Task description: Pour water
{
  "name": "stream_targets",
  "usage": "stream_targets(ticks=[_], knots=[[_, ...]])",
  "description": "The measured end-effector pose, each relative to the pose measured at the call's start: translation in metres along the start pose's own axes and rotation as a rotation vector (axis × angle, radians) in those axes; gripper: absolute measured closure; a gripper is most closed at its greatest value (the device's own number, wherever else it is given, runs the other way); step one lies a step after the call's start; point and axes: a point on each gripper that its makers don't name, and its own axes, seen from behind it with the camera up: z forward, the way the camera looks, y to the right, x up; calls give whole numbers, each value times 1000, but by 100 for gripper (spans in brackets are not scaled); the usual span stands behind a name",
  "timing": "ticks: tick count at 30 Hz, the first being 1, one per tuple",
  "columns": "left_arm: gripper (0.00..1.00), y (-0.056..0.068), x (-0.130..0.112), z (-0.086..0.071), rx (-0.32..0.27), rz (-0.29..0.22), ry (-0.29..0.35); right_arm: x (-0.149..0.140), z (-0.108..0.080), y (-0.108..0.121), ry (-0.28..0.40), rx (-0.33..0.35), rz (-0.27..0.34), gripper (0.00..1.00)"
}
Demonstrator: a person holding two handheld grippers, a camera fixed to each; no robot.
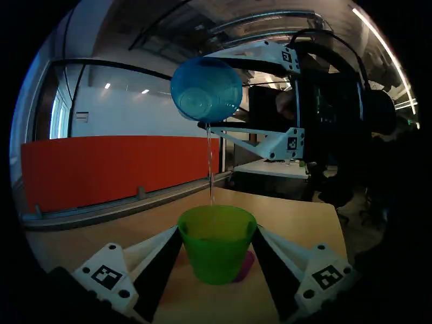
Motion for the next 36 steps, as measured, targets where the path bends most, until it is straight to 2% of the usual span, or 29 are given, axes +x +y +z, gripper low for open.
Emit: stream_targets(ticks=[9,21,25,30,36], knots=[[14,-2,-1,1,4,-3,1,4,0,1,2,0,-31,9],[14,-1,0,1,3,0,1,1,-1,1,4,-2,-5,9],[14,-1,0,0,4,-1,1,-1,-3,3,9,-5,33,9],[14,-1,1,0,5,3,2,-7,-6,7,15,-9,108,9],[14,-1,3,-1,8,6,5,-16,-10,10,26,-9,250,9]])
